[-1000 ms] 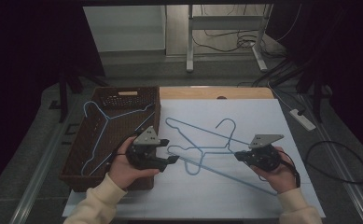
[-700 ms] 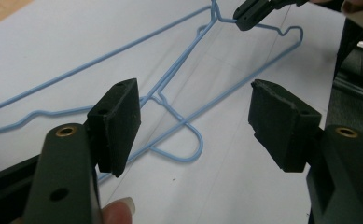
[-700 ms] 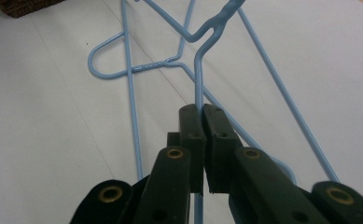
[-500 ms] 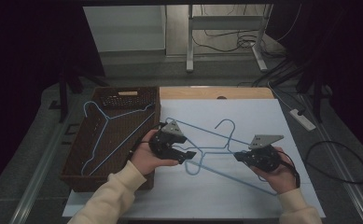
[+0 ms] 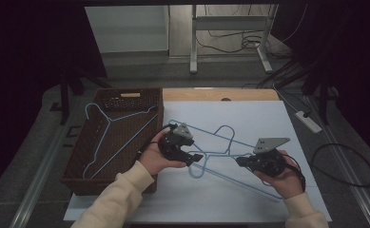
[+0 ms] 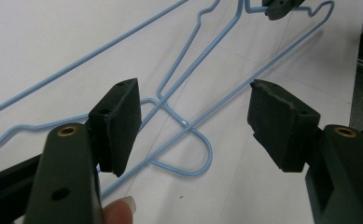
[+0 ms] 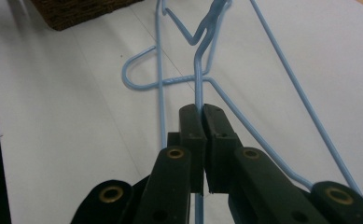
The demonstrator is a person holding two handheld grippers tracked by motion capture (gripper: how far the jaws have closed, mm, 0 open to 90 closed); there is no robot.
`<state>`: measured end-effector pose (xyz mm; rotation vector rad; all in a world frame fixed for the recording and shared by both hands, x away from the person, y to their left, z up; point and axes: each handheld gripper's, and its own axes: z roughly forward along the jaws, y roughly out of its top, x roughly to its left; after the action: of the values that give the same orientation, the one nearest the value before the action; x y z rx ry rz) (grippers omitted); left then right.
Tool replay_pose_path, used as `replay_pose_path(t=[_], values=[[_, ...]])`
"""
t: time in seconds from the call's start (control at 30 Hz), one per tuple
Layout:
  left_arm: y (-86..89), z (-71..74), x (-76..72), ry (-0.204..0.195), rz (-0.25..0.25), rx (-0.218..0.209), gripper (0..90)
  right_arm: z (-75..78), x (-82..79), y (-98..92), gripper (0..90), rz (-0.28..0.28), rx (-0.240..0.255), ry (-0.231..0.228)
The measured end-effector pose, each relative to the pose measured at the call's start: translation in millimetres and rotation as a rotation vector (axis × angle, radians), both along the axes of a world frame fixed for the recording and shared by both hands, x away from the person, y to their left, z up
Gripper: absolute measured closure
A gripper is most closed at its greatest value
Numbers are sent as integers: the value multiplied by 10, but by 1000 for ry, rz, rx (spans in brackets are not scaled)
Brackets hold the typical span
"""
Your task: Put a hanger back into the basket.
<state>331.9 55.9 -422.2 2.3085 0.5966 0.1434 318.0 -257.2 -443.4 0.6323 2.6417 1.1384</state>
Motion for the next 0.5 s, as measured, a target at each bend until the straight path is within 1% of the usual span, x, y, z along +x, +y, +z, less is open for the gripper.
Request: replay_pose_path(t=[0.2,0.27,0.37,0.4,0.43,0.5], values=[[-80,-47,41,2,-9,22,352,25,-15,7,879,8,11,0],[-130,-68,54,-6,-18,36,357,30,-16,5,879,8,14,0],[-191,-103,78,-9,-33,57,360,33,-17,2,879,12,15,0],[-223,-124,91,-13,-39,75,360,33,-17,1,879,12,16,2],[-223,-124,91,-13,-39,75,364,33,-17,1,879,12,16,2],[-299,-172,118,-37,-61,114,372,32,-16,-4,879,17,20,4]])
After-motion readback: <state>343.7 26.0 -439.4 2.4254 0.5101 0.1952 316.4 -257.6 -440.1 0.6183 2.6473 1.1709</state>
